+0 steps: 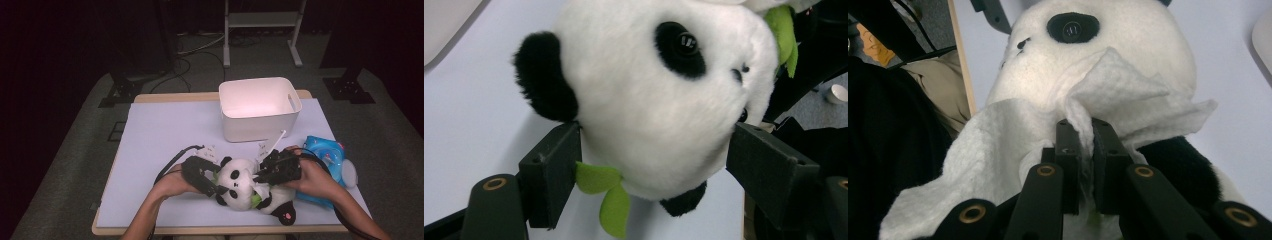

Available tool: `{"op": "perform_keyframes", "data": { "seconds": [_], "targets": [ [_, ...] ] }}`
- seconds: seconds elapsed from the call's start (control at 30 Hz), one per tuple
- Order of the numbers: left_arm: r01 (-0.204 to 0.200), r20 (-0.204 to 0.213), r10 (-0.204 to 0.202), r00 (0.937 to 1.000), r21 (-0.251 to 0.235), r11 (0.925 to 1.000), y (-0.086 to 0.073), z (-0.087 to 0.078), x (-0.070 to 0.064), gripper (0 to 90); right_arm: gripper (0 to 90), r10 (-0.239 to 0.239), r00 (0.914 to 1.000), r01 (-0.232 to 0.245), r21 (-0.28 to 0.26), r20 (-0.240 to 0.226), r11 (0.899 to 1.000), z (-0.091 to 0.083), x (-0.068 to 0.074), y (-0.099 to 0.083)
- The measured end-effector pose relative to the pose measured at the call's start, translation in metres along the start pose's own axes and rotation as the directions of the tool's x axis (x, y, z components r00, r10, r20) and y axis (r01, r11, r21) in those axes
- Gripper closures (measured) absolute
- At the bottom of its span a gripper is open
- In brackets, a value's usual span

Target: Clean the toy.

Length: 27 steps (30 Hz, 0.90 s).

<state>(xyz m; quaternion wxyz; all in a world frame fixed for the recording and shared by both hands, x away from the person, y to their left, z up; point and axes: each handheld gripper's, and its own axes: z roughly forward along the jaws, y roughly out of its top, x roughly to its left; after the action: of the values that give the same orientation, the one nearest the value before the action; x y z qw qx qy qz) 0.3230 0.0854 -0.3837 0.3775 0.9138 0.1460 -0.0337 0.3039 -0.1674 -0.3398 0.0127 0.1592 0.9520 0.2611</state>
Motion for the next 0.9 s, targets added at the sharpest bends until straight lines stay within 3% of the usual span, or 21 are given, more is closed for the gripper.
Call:
{"op": "perform_keyframes", "data": {
  "seconds": [0.27,0.53,0.67,0.77,0.9],
  "targets": [
    [0.02,0.037,-0.02,0.9991,0.006,0.9998,0.002,0.006,0.007,10.6,83.1,0.006,0.9999,-0.006,-0.029,-0.014,1.0,0.001,0.003,-0.009],
    [0.04,0.091,-0.038,0.9951,-0.012,0.9991,0.01,0.012,0.013,7.2,83.2,0.005,0.9998,-0.005,-0.034,-0.019,0.999,0.002,0.004,-0.01],
    [0.048,0.122,-0.048,0.9914,0.002,0.9988,0.014,0.02,0.016,2.4,83.2,0.003,0.9998,-0.004,-0.037,-0.021,0.999,0.002,0.005,-0.01],
    [0.073,0.16,-0.075,0.9843,0.013,0.9972,0.014,0.025,0.022,0.0,83.2,-0.005,0.9999,0.005,-0.031,-0.015,1.0,0.003,0.007,-0.009],
    [0.078,0.192,-0.08,0.9782,0.017,0.9968,0.013,0.029,0.028,0.0,83.1,-0.01,0.9998,0.009,-0.026,-0.015,1.0,0.005,0.006,-0.007]
  ]
}}
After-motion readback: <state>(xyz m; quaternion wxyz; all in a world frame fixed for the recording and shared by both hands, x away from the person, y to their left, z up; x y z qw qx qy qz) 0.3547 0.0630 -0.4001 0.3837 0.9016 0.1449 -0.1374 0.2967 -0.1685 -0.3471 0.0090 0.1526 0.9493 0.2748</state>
